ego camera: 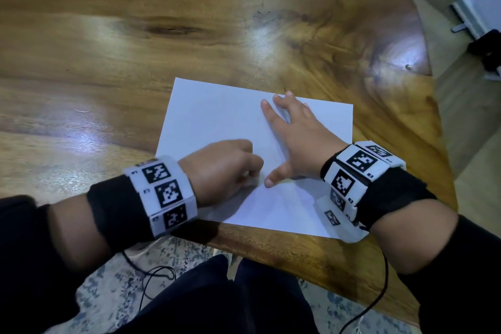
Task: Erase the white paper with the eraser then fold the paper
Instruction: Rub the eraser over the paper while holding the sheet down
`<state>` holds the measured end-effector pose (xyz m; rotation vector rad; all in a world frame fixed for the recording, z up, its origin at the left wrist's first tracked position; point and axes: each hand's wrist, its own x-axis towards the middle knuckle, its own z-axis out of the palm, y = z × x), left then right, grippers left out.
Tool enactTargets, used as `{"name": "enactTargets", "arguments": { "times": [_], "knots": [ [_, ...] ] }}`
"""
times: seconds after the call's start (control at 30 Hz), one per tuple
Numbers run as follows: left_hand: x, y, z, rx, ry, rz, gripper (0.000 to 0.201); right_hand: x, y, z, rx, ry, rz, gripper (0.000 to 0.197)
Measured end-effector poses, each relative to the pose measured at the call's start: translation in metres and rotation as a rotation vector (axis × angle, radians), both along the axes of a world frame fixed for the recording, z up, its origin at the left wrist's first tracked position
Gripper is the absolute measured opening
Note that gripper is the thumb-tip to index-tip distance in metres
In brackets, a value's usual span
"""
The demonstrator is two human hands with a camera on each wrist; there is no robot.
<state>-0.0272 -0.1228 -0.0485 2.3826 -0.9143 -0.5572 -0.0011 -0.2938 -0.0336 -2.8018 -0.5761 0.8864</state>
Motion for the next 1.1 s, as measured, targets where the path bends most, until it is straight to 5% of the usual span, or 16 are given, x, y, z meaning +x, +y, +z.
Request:
{"name": "enactTargets", "arguments": {
  "times": [0.17,0.37,0.7,0.83,0.97,1.1],
  "knots": [
    [-0.023,0.007,0.005,0.075,0.146,-0.109,0.008,0.001,-0.001,-0.003,0.022,-0.007,-0.001,0.137],
    [0.045,0.011,0.015,0.138,0.007,0.279,0.016,0.006,-0.01,-0.003,0.108,0.006,-0.068,0.133],
    [0.103,-0.024,0.024,0.14,-0.055,0.378,0.015,0.006,-0.017,-0.004,0.109,-0.034,-0.085,0.131],
    [0.093,-0.03,0.015,0.148,-0.088,0.336,0.011,0.006,-0.018,-0.006,0.121,-0.036,-0.078,0.131],
    [0.07,-0.016,0.017,0.232,0.096,0.073,0.009,0.006,-0.019,-0.007,0.13,-0.035,-0.078,0.13],
    [0.095,-0.028,0.018,0.176,-0.016,0.223,0.013,0.006,-0.019,-0.007,0.127,-0.046,-0.071,0.13]
  ]
}}
